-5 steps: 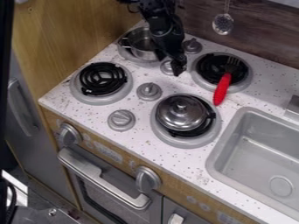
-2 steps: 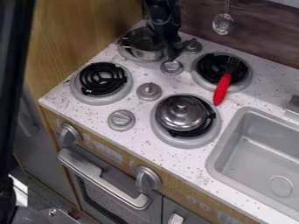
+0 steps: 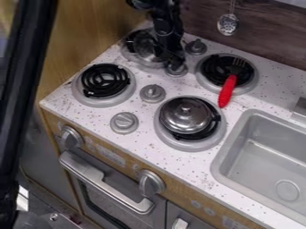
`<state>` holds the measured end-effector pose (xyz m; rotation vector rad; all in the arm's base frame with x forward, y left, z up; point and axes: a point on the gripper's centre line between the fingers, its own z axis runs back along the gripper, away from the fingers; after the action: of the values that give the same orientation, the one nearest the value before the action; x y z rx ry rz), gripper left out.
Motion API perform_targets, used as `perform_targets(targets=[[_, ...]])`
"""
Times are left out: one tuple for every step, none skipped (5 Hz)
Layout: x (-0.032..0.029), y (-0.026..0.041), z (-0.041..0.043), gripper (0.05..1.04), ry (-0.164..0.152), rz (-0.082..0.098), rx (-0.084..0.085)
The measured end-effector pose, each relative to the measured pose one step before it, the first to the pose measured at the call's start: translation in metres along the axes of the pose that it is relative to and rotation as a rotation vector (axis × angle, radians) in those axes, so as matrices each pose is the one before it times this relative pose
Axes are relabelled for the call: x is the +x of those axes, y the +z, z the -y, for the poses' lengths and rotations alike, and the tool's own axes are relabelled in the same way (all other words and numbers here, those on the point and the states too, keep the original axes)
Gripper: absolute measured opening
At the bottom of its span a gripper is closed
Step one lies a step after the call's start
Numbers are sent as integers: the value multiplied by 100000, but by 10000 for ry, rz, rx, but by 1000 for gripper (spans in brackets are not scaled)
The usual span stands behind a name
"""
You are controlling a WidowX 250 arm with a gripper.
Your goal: Move the silver pot from the upper left burner to the lower left burner of the stove
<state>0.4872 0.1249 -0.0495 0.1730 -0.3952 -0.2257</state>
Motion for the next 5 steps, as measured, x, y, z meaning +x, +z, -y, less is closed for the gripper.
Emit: perform_targets(targets=[[349, -401, 185, 952, 124, -50, -249], [-226, -86, 208, 689, -199, -110, -20], [-46, 222, 303, 420, -259, -11, 58], [11, 1173, -118, 191, -153, 312, 232], [-212, 1311, 185, 67, -18, 224, 207]])
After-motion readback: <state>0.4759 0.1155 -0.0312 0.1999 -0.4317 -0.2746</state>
